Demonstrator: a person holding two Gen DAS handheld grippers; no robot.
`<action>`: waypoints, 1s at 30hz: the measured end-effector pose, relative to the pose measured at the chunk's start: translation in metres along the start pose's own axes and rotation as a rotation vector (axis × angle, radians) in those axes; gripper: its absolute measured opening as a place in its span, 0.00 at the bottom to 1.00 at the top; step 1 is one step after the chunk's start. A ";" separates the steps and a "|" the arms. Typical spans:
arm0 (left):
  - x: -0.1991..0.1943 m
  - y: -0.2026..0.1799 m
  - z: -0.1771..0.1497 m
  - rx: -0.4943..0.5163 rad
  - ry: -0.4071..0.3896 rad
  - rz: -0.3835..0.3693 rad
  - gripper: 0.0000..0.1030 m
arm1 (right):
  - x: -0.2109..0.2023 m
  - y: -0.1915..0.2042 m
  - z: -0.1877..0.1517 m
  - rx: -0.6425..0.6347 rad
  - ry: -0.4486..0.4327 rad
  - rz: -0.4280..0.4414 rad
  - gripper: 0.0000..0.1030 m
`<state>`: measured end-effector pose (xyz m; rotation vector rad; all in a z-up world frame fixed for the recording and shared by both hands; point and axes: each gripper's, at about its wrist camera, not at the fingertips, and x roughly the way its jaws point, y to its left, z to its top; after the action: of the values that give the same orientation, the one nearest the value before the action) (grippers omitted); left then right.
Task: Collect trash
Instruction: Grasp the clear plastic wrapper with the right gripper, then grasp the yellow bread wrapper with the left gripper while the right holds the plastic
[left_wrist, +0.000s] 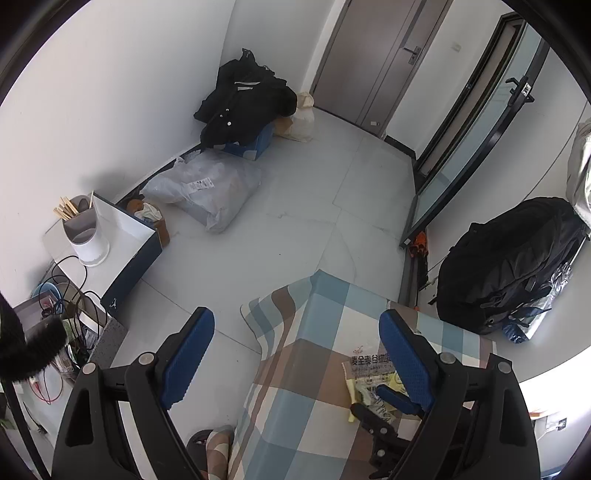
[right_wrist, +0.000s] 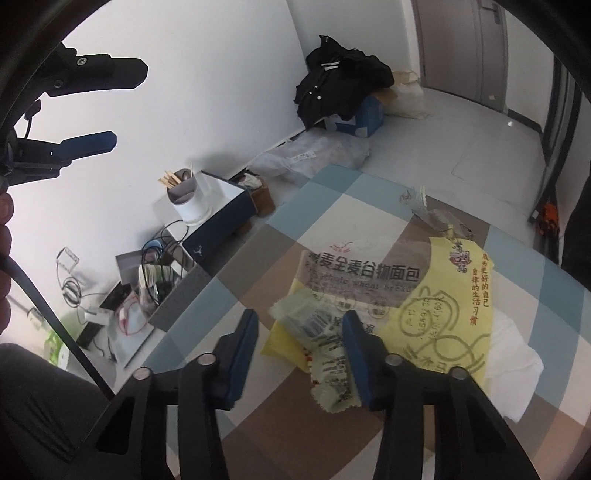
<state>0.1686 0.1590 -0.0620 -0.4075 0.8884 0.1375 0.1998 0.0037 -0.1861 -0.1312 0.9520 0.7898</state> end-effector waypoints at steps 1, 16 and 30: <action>0.000 0.000 0.000 0.000 0.001 -0.001 0.86 | 0.000 -0.001 0.000 0.001 0.000 0.000 0.33; 0.001 -0.004 -0.002 0.016 0.009 -0.002 0.86 | -0.017 -0.004 -0.007 0.061 0.002 0.032 0.21; 0.002 -0.012 -0.006 0.054 0.025 -0.007 0.86 | -0.054 -0.010 -0.017 0.135 -0.009 0.044 0.21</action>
<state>0.1694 0.1454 -0.0633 -0.3624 0.9130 0.1019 0.1773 -0.0400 -0.1572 0.0108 0.9991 0.7633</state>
